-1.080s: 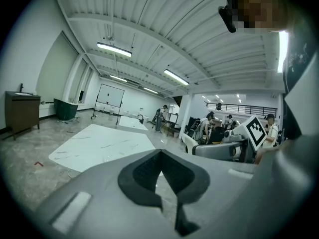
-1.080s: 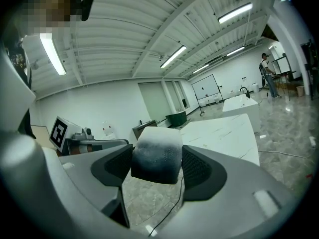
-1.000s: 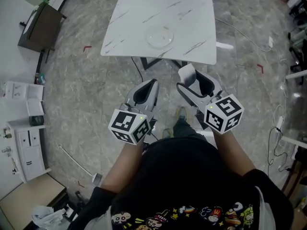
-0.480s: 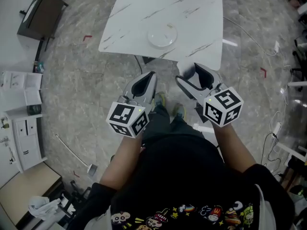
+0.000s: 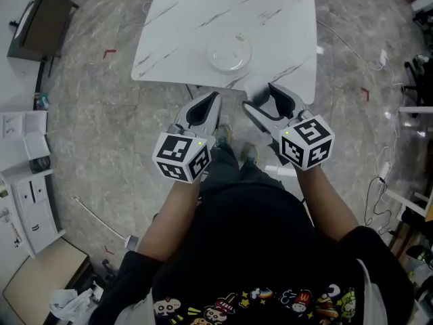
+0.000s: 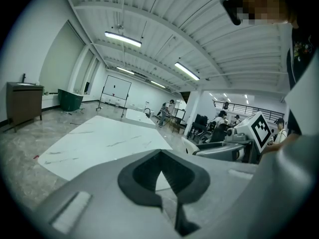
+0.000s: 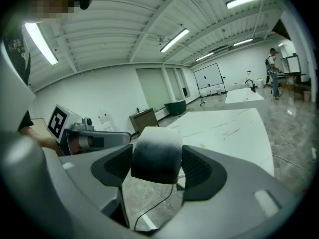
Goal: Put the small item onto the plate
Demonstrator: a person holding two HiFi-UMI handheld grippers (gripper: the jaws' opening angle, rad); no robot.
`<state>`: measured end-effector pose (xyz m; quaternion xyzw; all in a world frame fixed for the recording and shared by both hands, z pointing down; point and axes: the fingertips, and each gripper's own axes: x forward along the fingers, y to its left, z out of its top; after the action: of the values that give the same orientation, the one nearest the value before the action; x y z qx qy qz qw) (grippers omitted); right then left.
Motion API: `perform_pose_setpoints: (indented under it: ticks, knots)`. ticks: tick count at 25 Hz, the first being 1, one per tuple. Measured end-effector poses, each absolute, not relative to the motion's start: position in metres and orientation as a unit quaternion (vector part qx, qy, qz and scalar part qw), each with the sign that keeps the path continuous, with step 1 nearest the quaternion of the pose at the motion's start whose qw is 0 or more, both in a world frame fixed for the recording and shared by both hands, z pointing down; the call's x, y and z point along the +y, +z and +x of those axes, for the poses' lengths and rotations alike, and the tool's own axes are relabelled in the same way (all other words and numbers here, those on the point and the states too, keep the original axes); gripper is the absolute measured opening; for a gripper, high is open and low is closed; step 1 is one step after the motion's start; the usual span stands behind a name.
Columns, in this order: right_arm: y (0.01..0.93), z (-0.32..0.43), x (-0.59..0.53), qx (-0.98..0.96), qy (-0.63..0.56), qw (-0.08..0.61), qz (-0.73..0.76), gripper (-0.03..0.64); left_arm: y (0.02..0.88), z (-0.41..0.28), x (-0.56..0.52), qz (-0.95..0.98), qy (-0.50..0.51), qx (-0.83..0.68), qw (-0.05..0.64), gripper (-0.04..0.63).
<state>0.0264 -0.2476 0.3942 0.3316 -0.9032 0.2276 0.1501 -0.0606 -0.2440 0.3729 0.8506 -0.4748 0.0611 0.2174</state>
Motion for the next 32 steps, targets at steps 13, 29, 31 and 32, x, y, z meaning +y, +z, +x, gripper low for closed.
perform_pose_setpoints:
  ticks: [13, 29, 31, 32]
  knots:
    - [0.465, -0.013, -0.336, -0.88, 0.236, 0.214, 0.353, 0.336, 0.44, -0.083, -0.321, 0.843, 0.089, -0.461, 0.263, 0.0]
    - [0.557, -0.044, -0.414, -0.855, 0.239, 0.298, 0.35, 0.336, 0.507, -0.115, -0.372, 0.822, 0.093, -0.459, 0.325, 0.0]
    - [0.567, -0.047, -0.42, -0.852, 0.233, 0.314, 0.349, 0.336, 0.514, -0.118, -0.376, 0.82, 0.092, -0.458, 0.331, 0.0]
    - [0.572, -0.049, -0.423, -0.85, 0.228, 0.322, 0.348, 0.336, 0.516, -0.121, -0.378, 0.819, 0.091, -0.458, 0.334, 0.0]
